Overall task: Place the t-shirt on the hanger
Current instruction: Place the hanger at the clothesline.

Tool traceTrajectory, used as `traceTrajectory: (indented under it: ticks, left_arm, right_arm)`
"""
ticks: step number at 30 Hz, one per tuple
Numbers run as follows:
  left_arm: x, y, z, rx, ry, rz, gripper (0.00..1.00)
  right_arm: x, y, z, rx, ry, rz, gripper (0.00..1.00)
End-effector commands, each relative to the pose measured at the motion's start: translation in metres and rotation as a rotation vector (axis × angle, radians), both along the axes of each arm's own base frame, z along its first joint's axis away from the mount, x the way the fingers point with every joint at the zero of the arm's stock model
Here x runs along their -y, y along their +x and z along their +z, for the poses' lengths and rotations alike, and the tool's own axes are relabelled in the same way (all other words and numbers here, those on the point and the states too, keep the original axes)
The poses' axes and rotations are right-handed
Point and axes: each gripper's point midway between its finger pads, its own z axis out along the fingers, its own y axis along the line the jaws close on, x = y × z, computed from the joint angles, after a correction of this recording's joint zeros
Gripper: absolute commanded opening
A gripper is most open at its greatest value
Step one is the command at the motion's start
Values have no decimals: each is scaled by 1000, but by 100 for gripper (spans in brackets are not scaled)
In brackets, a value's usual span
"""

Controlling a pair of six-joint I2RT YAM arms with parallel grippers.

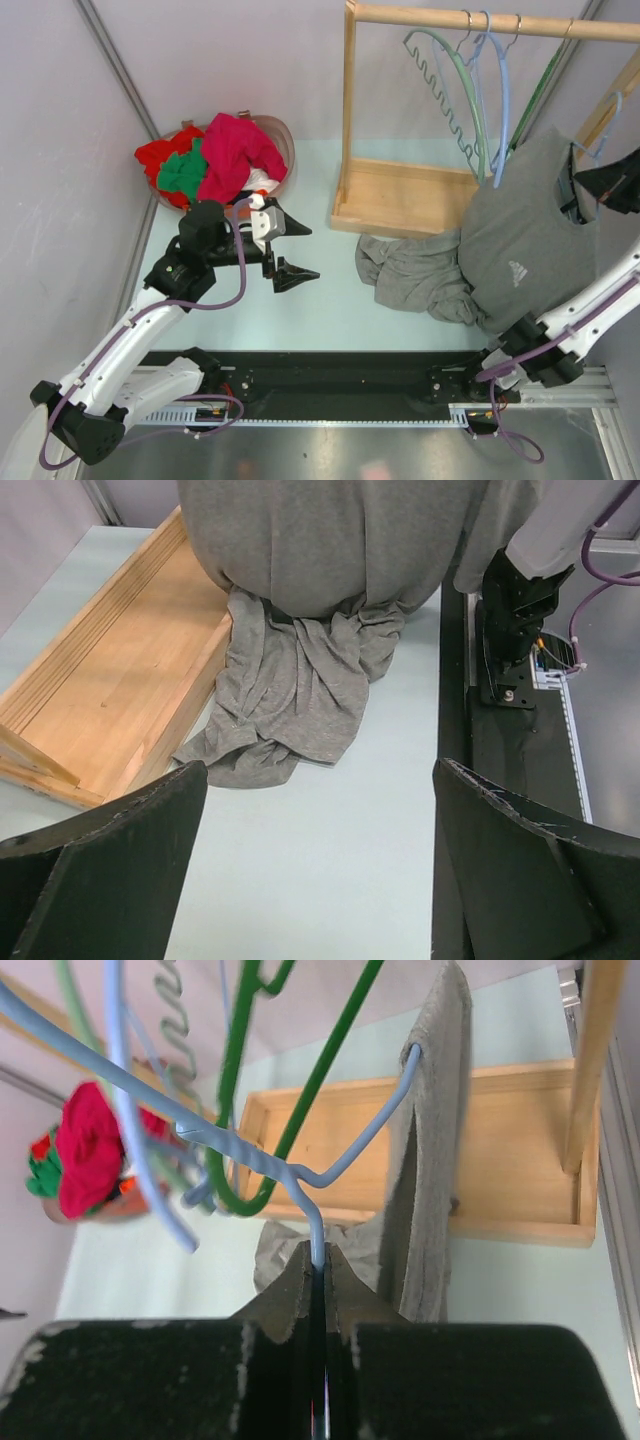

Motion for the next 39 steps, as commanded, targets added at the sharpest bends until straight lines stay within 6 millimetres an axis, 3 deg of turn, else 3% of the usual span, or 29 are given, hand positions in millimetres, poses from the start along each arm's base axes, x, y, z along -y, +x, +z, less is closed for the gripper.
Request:
traceTrajectory:
  ticks: [1,5,6,7,11,13,14,15,18,19,22,33,38,39]
  left_arm:
    - [3,-3,7,36,-15,-24,100]
    - [5,3,5,25,-15,-16,100]
    - [6,3,5,22,-15,-18,100]
    - [6,4,3,23,-13,-13,100]
    - [8,7,-1,6,-10,-11,100]
    - [8,8,-2,5,-8,-8,100]
    - [8,8,-2,6,-11,-7,100]
    - [8,9,-2,6,-10,-6,100]
    - [7,8,-4,9,-2,-1,100]
    - [6,8,-4,10,0,0,100]
    - [3,6,-5,23,7,5,100]
    - [2,6,-15,13,25,9,100]
    - [1,7,-17,7,30,19,100]
    - [1,6,-18,5,32,18,100]
  right_arm:
    - [20,20,49,159,13,25,0]
    - [29,42,85,265,109,101,0]
    - [32,47,103,337,39,128,0]
    - [31,51,102,314,162,129,0]
    - [26,68,123,377,181,164,0]
    - [30,89,117,353,228,158,0]
    - [25,91,128,381,177,171,0]
    - [32,104,117,346,212,159,0]
    - [28,121,122,349,198,143,0]
    - [34,135,114,328,226,132,0]
    - [45,149,105,311,240,88,0]
    - [66,169,39,145,246,-5,0]
    - [72,175,28,120,242,-14,1]
    - [70,175,27,119,240,-4,7]
